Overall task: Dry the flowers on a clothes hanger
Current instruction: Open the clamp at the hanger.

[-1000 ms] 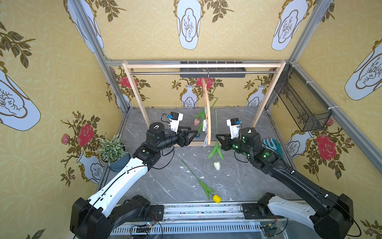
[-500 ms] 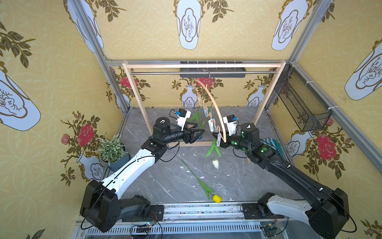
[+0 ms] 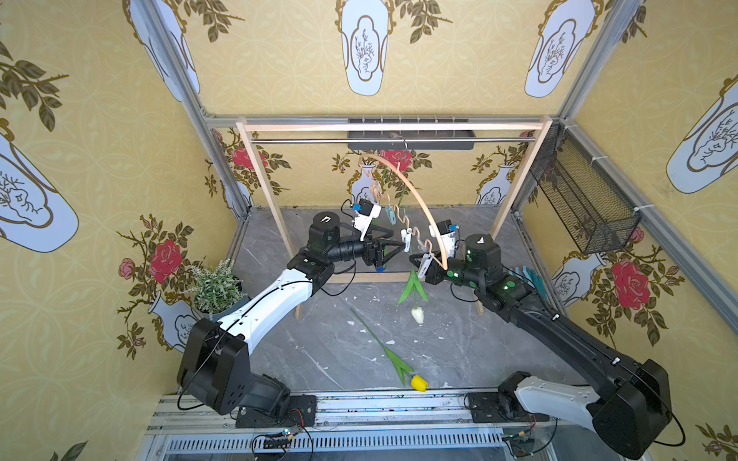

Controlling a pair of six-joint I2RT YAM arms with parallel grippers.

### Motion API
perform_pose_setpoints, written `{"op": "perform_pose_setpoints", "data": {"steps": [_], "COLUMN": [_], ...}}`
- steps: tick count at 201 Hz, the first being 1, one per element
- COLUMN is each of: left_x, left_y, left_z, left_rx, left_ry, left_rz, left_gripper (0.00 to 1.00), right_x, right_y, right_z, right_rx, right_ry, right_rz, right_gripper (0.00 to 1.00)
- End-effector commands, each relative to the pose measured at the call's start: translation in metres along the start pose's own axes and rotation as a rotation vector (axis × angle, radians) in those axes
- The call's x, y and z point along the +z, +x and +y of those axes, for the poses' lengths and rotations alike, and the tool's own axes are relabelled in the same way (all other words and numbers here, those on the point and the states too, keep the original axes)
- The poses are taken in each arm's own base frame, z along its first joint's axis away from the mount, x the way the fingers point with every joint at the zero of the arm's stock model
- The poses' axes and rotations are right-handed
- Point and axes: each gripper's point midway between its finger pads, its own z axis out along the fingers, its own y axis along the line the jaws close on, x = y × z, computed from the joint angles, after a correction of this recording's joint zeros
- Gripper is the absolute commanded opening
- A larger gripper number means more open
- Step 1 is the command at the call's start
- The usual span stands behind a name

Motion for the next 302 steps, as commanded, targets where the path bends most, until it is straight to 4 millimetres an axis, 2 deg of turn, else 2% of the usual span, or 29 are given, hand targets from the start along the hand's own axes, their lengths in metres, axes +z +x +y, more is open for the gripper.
{"op": "perform_pose_setpoints", "data": {"steps": [1,48,144,170,191,208,302], "left_x": [0.004,0.012,0.02,0.021,0.021,0.021,0.024], "left_y": [0.0,-0.001,-0.001,0.002,0.004,0.005,-0.003], "left_z": [0.0,0.006,0.01,0.011,0.013,0.013,0.01], "left_rx": [0.008,-0.002,-0.017,-0.024,-0.02,-0.011,0.0], "left_ry": [0.019,0.024,0.039,0.043,0.036,0.033,0.094], "left_rz": [0.011,0.034,0.059,0.068,0.074,0.074,0.063], "left_gripper": [0.78,0.74,0.46,0.47,0.59,0.63,0.63], "right_x": [-0.001,-0.001,0.001,0.002,0.002,0.002,0.0], "right_y": [-0.012,-0.014,-0.015,-0.015,-0.016,-0.017,-0.023], "right_z": [0.008,0.012,0.014,0.014,0.016,0.016,0.018], "right_rx": [-0.035,-0.041,-0.038,-0.039,-0.038,-0.04,-0.043], "right_ry": [-0.033,-0.049,-0.064,-0.069,-0.075,-0.077,-0.08], "right_rz": [-0.036,-0.033,-0.026,-0.025,-0.024,-0.023,-0.031], "right_gripper": [0.0,0.0,0.0,0.0,0.0,0.0,0.0]}}
